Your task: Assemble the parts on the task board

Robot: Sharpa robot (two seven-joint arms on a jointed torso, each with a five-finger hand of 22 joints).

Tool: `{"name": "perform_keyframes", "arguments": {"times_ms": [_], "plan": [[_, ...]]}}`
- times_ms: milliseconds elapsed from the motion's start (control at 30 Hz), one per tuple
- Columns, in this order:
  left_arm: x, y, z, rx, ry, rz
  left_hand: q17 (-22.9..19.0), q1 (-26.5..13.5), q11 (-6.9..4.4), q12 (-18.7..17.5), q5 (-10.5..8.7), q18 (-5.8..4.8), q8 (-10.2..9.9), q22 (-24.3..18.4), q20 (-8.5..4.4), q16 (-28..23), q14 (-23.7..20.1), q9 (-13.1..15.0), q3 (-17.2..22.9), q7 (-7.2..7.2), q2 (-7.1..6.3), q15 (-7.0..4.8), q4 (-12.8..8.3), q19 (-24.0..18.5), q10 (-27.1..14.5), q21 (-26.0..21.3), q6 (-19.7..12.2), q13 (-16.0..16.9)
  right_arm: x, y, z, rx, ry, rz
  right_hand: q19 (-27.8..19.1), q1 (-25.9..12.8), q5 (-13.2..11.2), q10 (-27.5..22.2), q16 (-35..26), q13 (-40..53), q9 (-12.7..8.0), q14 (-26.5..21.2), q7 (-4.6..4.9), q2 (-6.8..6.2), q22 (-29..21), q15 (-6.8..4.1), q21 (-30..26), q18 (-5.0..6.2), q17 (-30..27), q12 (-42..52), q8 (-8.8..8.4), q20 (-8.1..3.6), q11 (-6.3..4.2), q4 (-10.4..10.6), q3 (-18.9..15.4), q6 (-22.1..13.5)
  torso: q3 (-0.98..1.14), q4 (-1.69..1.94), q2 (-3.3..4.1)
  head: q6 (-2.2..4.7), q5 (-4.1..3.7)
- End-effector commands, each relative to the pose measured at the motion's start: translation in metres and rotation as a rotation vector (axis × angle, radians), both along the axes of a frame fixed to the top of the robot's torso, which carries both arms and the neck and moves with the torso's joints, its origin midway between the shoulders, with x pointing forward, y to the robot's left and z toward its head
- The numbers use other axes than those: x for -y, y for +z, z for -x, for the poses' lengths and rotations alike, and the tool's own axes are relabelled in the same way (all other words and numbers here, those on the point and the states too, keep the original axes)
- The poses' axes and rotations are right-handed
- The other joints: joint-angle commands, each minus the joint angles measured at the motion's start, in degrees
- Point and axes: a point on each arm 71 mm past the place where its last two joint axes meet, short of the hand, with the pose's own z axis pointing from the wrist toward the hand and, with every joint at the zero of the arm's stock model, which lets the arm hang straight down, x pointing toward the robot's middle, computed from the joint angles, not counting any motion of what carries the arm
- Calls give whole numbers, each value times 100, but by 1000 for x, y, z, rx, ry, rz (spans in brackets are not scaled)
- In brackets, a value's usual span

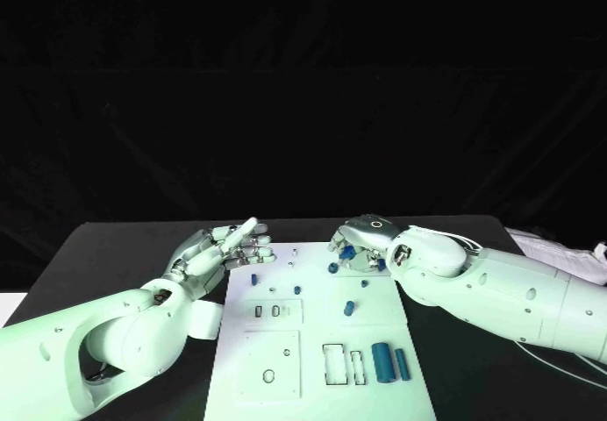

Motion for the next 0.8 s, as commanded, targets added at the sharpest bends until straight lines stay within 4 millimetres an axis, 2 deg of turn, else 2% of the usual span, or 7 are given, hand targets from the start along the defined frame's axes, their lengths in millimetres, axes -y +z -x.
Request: {"name": "perform_keyframes", "arguments": {"times_ms": [33,333,533,700,800], "plan": [[1,1,0,0,-15,10,9,40,47,-24,3,15,-22,-8,8,-20,0,-9,-24,50,30,24,2,38,-3,-39,8,-8,2,-2,-3,-22,-36,49,87,-40,-36,-34,104,5,7,121,-9,-34,167,-8,116,-63,49,-10,-12,1,-8,25,68,42,-14,15,47,-9,-18],[0,1,-1,1,-7,5,15,36,51,-35,3,15,-31,-11,10,-33,-3,-11,-34,55,42,27,4,41,-6,-42,5,-10,-3,-7,-2,-110,0,68,151,-51,-9,-73,308,3,8,76,-22,-142,392,-7,288,-94,138,-15,-12,4,-13,82,124,49,-6,33,110,-22,-17],[-1,0,-2,0,-5,4,18,35,54,-42,3,15,-37,-13,11,-40,-4,-12,-38,59,49,28,3,43,-7,-43,2,-10,-6,-7,0,-124,15,62,153,-57,-5,-59,345,6,12,65,-21,-139,417,-5,310,-97,154,-7,-4,6,-11,107,134,70,-17,34,141,-26,-8],[-1,0,-3,-2,-2,3,23,39,57,-51,3,15,-46,-16,13,-49,-5,-14,-43,63,60,30,0,44,-10,-45,-2,-11,-9,-7,1,-124,27,57,156,-55,8,-39,384,8,14,53,-12,-127,448,-3,335,-101,169,-3,-1,6,-9,132,154,88,-8,23,165,-21,5],[-1,0,-3,-4,-1,3,27,43,59,-58,3,15,-54,-18,15,-57,-6,-16,-47,66,68,32,-4,45,-12,-47,-8,-11,-10,-7,1,-122,28,56,221,-63,21,-27,554,7,14,68,-9,-142,603,0,434,-125,323,-6,-3,6,-8,166,170,101,-19,25,183,-10,3]]}}
